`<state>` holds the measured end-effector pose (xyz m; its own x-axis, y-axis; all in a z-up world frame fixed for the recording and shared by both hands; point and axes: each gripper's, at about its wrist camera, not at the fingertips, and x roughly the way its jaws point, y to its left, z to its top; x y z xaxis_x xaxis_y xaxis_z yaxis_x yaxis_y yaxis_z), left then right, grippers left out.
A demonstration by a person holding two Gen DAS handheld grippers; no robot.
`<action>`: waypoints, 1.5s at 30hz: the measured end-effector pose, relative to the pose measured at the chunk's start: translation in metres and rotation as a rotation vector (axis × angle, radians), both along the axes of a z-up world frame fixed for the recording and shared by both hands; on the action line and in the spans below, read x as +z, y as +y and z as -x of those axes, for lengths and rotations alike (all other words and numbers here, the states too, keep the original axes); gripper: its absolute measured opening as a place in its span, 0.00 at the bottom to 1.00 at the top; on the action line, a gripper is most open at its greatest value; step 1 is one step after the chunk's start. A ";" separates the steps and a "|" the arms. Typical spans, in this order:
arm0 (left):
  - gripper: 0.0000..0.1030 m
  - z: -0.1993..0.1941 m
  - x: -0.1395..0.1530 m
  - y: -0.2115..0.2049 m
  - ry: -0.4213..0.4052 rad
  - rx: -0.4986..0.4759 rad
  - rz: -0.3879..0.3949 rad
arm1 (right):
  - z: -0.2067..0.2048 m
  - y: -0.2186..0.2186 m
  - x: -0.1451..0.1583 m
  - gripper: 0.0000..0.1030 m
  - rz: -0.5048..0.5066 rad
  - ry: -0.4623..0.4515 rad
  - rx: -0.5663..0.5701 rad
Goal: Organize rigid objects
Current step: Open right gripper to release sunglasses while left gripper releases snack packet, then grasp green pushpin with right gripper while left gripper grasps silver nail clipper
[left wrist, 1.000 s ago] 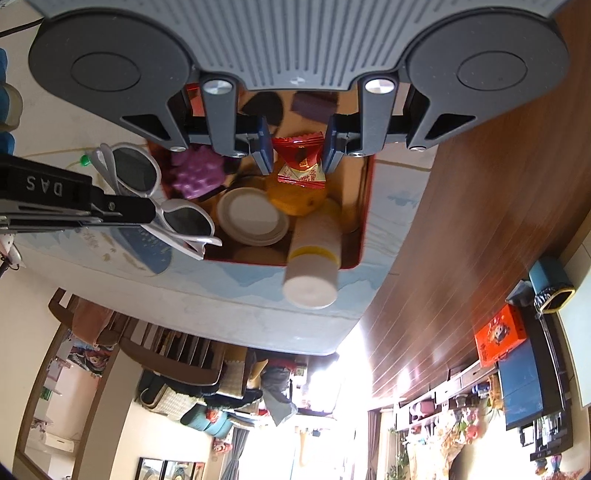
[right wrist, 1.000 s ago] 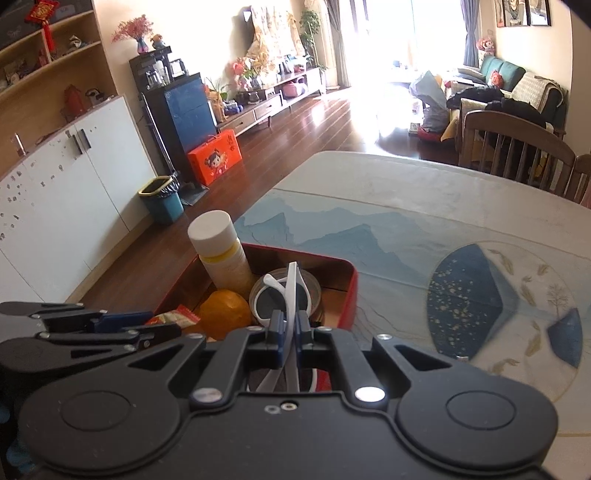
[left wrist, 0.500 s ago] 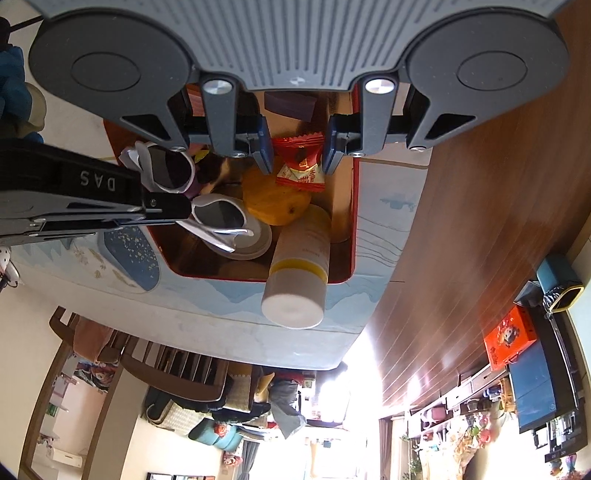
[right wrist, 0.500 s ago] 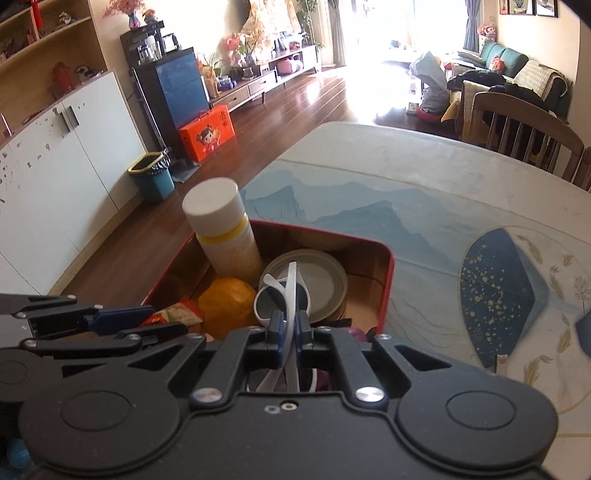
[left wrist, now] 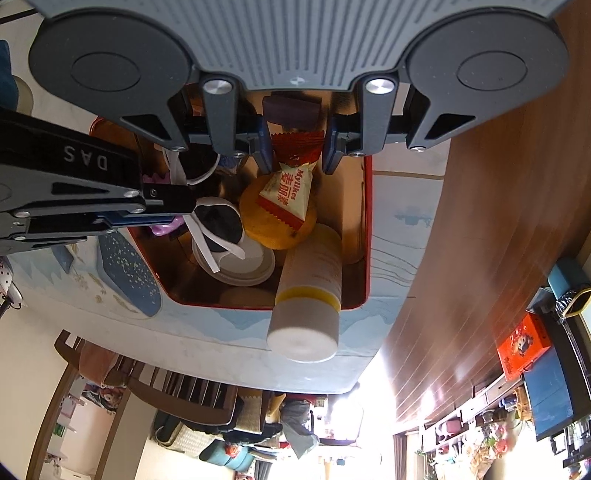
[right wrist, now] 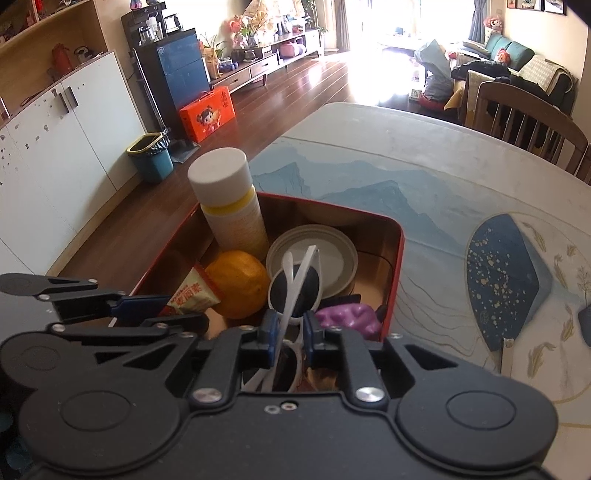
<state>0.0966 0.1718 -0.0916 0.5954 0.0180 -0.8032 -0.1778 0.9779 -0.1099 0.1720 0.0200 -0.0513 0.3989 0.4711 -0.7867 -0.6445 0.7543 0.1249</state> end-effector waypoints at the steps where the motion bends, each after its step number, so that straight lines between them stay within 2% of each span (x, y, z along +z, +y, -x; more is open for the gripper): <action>1: 0.27 -0.001 0.000 0.000 0.004 -0.001 0.002 | 0.001 -0.001 0.001 0.17 -0.003 0.002 0.000; 15: 0.28 0.002 0.004 -0.010 0.020 0.057 -0.002 | 0.012 -0.036 0.021 0.30 -0.064 -0.004 0.055; 17: 0.32 0.005 0.006 -0.012 0.017 0.076 0.003 | 0.014 -0.046 0.026 0.33 -0.077 -0.015 0.067; 19: 0.45 0.008 0.011 -0.017 0.006 0.093 0.001 | 0.014 -0.055 0.029 0.34 -0.089 -0.017 0.071; 21: 0.53 0.012 0.018 -0.025 -0.017 0.106 -0.011 | 0.014 -0.067 0.032 0.36 -0.101 -0.024 0.074; 30: 0.56 0.006 0.045 -0.075 -0.083 0.113 -0.043 | 0.009 -0.129 0.037 0.48 -0.127 -0.049 0.072; 34: 0.56 -0.003 0.052 -0.106 -0.103 0.079 -0.059 | 0.004 -0.159 0.037 0.54 -0.132 -0.061 0.060; 39: 0.57 -0.019 0.053 -0.141 -0.111 0.039 -0.066 | -0.004 -0.194 0.032 0.60 -0.133 -0.061 0.029; 45: 0.65 -0.038 0.048 -0.181 -0.109 -0.013 -0.071 | -0.011 -0.225 0.024 0.70 -0.135 -0.063 0.010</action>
